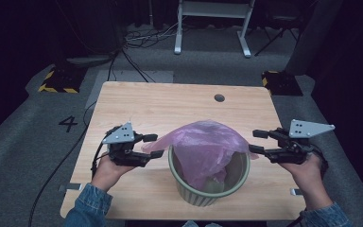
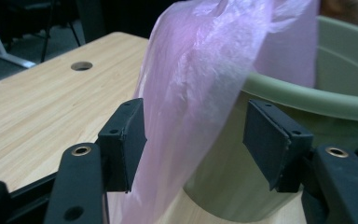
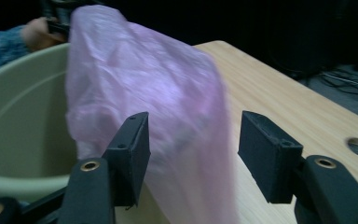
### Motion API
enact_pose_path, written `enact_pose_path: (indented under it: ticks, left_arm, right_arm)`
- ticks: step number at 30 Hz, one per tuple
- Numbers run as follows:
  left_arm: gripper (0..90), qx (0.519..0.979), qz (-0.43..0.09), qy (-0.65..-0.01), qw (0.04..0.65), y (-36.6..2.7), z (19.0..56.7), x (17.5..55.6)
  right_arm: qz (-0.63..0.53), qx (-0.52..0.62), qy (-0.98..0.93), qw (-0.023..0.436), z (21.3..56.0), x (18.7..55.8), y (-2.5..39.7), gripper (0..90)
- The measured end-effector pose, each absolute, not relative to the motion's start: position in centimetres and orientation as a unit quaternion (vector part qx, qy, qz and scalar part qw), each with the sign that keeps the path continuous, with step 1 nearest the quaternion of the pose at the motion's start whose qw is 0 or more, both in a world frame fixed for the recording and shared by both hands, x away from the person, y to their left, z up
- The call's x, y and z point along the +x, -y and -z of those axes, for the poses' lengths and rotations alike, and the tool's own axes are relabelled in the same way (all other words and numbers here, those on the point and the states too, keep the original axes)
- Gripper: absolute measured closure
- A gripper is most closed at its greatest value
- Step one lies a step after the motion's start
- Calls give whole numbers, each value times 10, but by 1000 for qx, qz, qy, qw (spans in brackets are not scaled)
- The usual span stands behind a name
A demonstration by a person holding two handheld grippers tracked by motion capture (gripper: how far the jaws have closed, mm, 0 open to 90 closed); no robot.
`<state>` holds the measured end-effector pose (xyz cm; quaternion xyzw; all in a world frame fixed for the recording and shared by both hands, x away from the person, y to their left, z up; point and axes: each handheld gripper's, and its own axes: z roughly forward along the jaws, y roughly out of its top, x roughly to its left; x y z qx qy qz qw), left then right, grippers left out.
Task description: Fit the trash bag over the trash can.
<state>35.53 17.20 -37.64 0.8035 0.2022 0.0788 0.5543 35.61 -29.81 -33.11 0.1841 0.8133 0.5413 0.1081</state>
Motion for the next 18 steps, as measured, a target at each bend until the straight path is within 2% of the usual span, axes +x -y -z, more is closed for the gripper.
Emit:
enact_pose_path:
  ticks: [1, 2, 3, 4, 5, 6, 8, 10, 13, 18]
  left_arm:
    - [392, 805, -70, -201, 553, -169, 376, 358]
    - [434, 808, -64, -201, 550, -167, 376, 361]
    - [495, 808, -64, -201, 550, -167, 376, 361]
    - [607, 814, -48, -206, 541, -164, 376, 365]
    - [704, 814, -48, -206, 541, -164, 376, 365]
    - [761, 817, -55, -207, 535, -163, 376, 364]
    - [852, 817, -75, -202, 534, -162, 373, 358]
    - [873, 813, -93, -190, 542, -163, 369, 349]
    - [889, 811, -110, -164, 550, -168, 364, 324]
    - [890, 811, -105, -143, 558, -173, 367, 300]
  right_arm:
    - [-538, 179, -817, 102, 332, 356, 294, 452]
    - [-533, 171, -823, 98, 333, 357, 290, 498]
    - [-533, 171, -823, 98, 333, 357, 290, 498]
    - [-526, 152, -831, 103, 334, 354, 285, 669]
    - [-522, 148, -832, 113, 334, 351, 284, 741]
    - [-522, 144, -832, 119, 332, 350, 285, 817]
    - [-527, 143, -830, 116, 331, 348, 287, 850]
    - [-533, 139, -826, 122, 328, 342, 291, 896]
    - [-535, 128, -827, 118, 324, 326, 297, 899]
    - [-526, 114, -836, 108, 328, 306, 302, 900]
